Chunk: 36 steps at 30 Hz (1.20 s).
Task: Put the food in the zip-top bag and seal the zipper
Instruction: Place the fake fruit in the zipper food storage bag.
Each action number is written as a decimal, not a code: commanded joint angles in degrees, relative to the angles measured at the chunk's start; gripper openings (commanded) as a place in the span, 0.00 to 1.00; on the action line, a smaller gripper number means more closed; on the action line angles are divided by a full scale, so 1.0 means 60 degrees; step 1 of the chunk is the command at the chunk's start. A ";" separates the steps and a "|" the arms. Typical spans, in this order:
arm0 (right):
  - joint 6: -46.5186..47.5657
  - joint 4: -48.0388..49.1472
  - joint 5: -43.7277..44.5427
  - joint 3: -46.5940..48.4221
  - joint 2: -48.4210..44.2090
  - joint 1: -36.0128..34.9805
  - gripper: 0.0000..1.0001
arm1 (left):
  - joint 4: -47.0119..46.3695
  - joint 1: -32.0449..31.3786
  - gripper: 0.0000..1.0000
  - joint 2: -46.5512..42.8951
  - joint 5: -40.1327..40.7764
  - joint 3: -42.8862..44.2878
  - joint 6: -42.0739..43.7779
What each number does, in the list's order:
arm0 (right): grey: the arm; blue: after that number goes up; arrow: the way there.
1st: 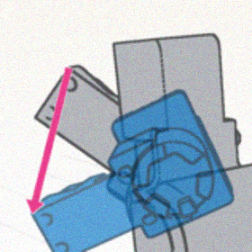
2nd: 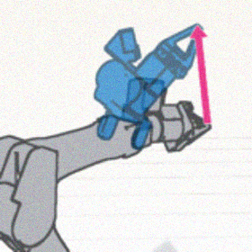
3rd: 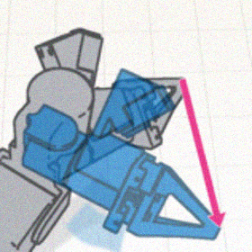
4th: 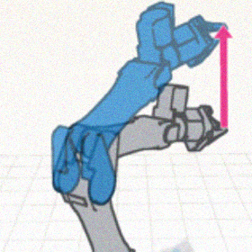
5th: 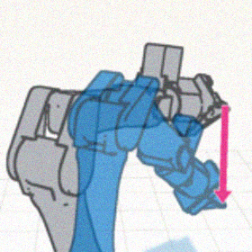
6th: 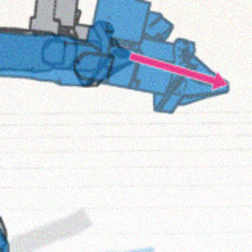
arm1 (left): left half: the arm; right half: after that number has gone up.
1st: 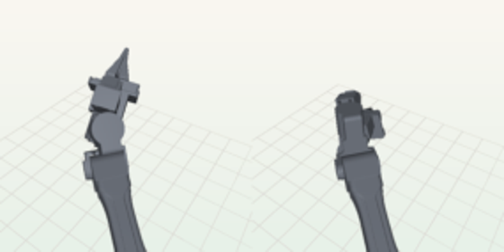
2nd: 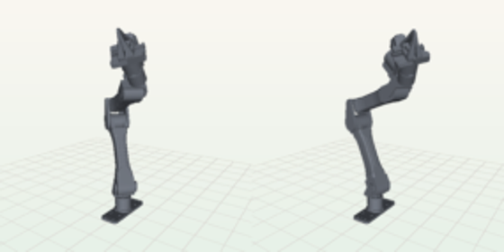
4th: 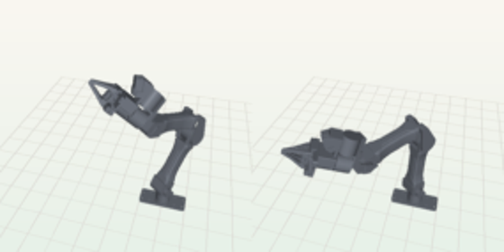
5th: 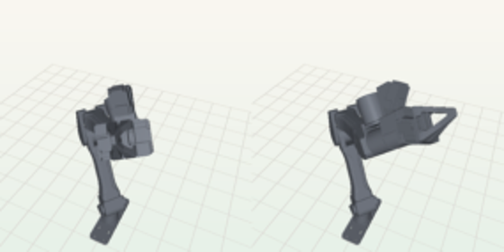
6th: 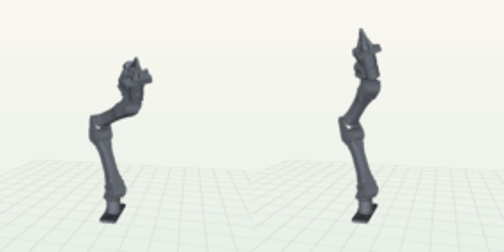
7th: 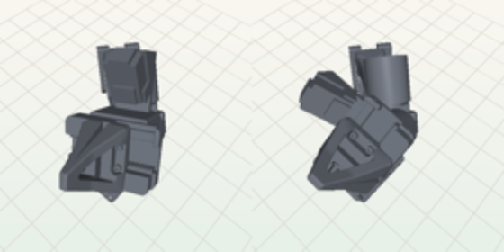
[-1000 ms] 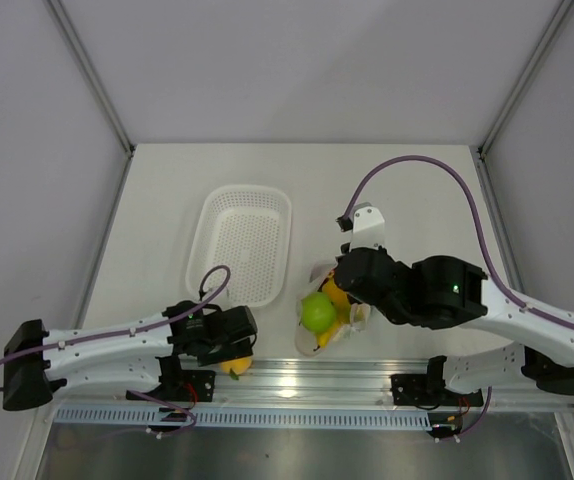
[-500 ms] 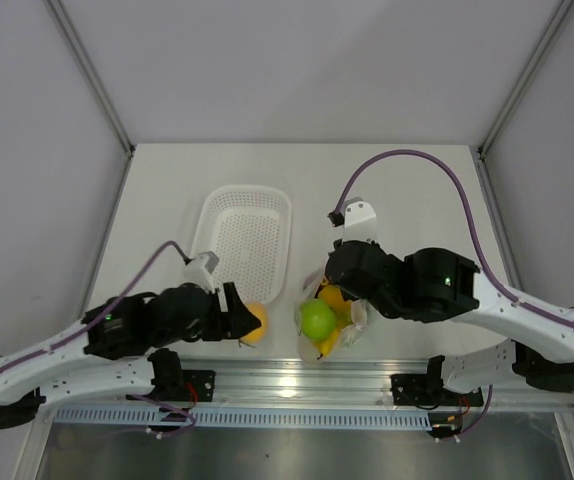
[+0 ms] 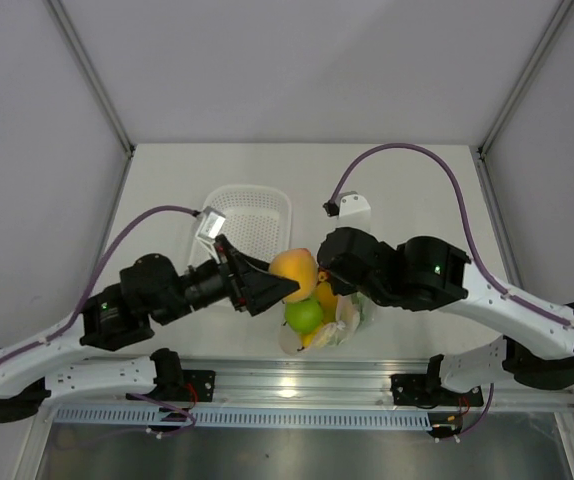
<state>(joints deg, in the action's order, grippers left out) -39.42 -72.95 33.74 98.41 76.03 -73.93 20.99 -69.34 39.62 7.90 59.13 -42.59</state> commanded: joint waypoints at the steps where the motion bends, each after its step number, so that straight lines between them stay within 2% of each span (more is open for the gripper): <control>1: -0.0578 0.0263 -0.0333 0.0605 0.0014 0.0076 0.00 | -0.1609 -0.0205 0.01 0.0881 -0.0469 0.0354 0.0696; 6: -0.0842 0.0395 -0.0554 0.0839 -0.0103 0.0324 0.00 | -0.2195 -0.0659 0.01 0.1497 -0.0014 0.0004 0.0931; 12: -0.1018 0.0600 -0.0788 0.1103 -0.0381 0.0427 0.00 | -0.2020 -0.0967 0.01 0.1352 0.1479 -0.0685 0.0873; 19: -0.1267 0.0937 -0.1008 0.1000 -0.0747 0.0632 0.00 | -0.2122 -0.1275 0.01 0.1351 0.2316 -0.1374 0.0653; 24: -0.1253 0.1039 -0.1199 0.1001 -0.0763 0.0705 0.00 | -0.1465 -0.1334 0.01 0.1804 0.2520 -0.0980 0.0550; 27: -0.1179 0.1083 -0.1330 0.0986 -0.0718 0.0750 0.00 | -0.0312 -0.1334 0.01 0.2448 0.2872 -0.0321 0.0317; 30: -0.1165 0.1113 -0.1331 0.0942 -0.0733 0.0793 0.00 | 0.0045 -0.1334 0.01 0.3152 0.2654 0.0383 0.0651; 32: -0.1179 0.1157 -0.1331 0.0869 -0.0777 0.0852 0.00 | 0.0352 -0.1334 0.03 0.3488 0.2638 0.0851 0.0667; 33: -0.1194 0.1157 -0.1331 0.0869 -0.0821 0.0867 0.00 | 0.0513 -0.1334 0.09 0.3766 0.2638 0.0968 0.0711; 36: -0.1223 0.1216 -0.1345 0.0810 -0.0967 0.0969 0.00 | 0.0471 -0.1334 0.21 0.3987 0.2550 0.1233 0.0887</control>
<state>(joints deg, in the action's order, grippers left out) -44.86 -73.58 28.42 101.82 72.75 -67.99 22.13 -77.14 61.69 22.92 64.12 -38.98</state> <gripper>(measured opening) 0.005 0.748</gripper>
